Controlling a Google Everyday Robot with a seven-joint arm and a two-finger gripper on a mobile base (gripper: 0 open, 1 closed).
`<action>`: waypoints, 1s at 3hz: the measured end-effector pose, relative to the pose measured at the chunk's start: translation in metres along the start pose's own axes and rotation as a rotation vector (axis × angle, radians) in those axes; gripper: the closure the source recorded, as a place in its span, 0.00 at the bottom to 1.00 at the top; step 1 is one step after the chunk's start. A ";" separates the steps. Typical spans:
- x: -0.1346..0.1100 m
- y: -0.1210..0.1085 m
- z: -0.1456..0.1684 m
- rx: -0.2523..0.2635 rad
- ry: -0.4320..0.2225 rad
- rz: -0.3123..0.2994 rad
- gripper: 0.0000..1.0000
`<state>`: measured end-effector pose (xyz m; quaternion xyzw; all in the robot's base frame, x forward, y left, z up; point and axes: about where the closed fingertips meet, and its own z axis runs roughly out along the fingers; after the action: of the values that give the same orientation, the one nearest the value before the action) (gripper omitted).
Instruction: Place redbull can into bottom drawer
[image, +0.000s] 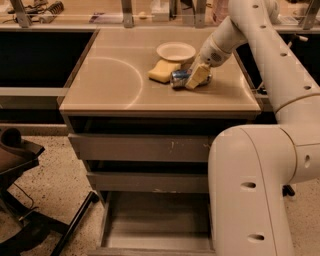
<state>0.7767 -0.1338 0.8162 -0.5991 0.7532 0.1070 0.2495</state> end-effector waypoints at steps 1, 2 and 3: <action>-0.001 0.001 -0.001 -0.002 0.000 -0.001 0.86; 0.001 0.010 -0.010 -0.007 -0.009 0.011 1.00; 0.015 0.019 -0.081 0.128 -0.072 0.079 1.00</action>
Offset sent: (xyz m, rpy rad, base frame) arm -0.2028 0.0026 0.0087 0.0921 0.0434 -0.0624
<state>0.7356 -0.1791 0.8751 -0.5477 0.7721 0.0899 0.3097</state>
